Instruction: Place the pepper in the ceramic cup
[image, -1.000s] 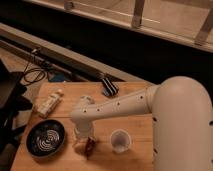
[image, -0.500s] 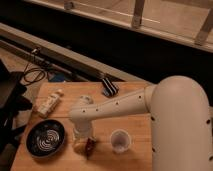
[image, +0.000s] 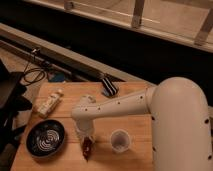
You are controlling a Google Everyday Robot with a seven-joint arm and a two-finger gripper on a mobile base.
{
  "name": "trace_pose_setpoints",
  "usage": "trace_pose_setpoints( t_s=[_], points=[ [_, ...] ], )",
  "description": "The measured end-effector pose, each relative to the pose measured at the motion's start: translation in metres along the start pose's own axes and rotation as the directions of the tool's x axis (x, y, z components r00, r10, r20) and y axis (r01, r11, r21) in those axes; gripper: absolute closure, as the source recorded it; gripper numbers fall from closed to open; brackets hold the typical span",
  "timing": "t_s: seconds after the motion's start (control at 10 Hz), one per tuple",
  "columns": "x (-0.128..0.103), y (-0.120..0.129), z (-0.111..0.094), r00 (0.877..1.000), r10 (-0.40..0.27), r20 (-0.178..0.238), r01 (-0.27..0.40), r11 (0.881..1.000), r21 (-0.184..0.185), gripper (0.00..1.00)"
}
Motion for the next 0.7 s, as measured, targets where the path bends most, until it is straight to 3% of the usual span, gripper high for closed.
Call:
trace_pose_setpoints(
  t_s=[0.2, 0.3, 0.4, 0.6, 0.7],
  points=[
    [0.0, 0.0, -0.003, 1.0, -0.001, 0.0, 0.001, 1.0, -0.003, 0.93],
    [0.0, 0.001, -0.003, 1.0, -0.002, 0.0, 0.002, 1.0, -0.003, 0.99],
    [0.001, 0.001, -0.006, 1.0, -0.008, 0.006, 0.008, 1.0, 0.001, 1.0],
    [0.004, 0.006, -0.023, 0.998, -0.019, 0.058, 0.018, 1.0, 0.017, 1.0],
    [0.004, 0.013, -0.043, 0.994, -0.034, 0.1, 0.031, 0.999, 0.03, 1.0]
  ],
)
